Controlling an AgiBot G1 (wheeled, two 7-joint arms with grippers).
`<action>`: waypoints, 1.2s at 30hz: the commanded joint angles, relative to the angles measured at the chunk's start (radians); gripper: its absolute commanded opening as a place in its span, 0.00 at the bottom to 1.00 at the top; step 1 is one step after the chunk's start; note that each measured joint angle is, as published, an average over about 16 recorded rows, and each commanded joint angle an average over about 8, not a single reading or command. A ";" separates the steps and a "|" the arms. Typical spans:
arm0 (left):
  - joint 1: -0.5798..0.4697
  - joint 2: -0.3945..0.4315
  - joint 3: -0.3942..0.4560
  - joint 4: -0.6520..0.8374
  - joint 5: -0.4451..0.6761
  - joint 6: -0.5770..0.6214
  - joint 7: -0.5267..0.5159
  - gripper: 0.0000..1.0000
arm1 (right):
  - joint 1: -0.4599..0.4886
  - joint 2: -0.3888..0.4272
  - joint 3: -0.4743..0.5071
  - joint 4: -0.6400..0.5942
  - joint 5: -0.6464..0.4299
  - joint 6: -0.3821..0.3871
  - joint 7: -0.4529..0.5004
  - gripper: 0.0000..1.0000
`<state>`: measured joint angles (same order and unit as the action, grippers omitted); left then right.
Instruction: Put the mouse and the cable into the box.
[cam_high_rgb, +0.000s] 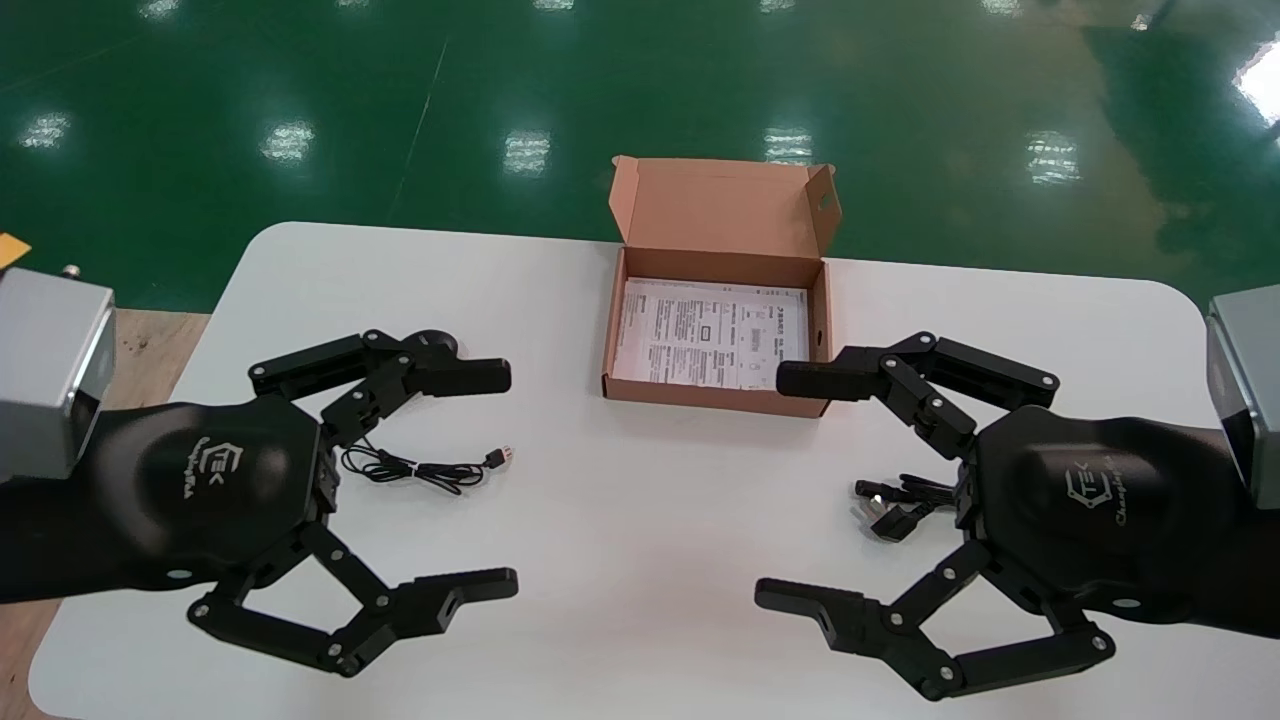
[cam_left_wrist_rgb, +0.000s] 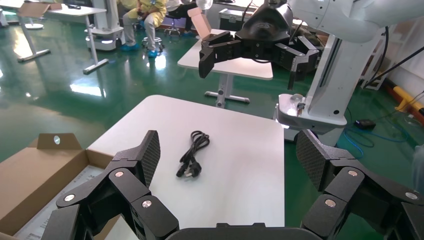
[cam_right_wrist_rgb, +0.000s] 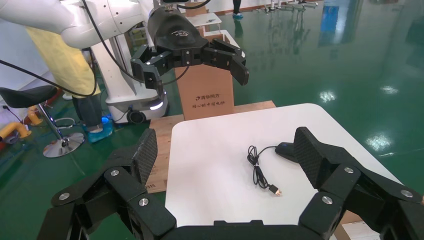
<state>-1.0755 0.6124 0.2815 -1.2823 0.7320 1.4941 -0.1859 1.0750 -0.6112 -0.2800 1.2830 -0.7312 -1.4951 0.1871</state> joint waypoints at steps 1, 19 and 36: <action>0.000 0.000 0.000 0.000 -0.001 0.000 0.000 1.00 | 0.001 0.000 0.000 -0.001 -0.001 0.000 0.000 1.00; -0.276 0.053 0.267 0.167 0.404 0.083 0.116 1.00 | 0.144 0.013 -0.114 -0.149 -0.320 -0.075 -0.182 1.00; -0.610 0.347 0.499 0.858 0.867 -0.013 0.571 1.00 | 0.478 -0.159 -0.335 -0.777 -0.746 0.003 -0.597 1.00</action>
<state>-1.6753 0.9514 0.7722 -0.4372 1.5835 1.4795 0.3748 1.5418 -0.7673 -0.6115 0.5210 -1.4682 -1.4881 -0.3998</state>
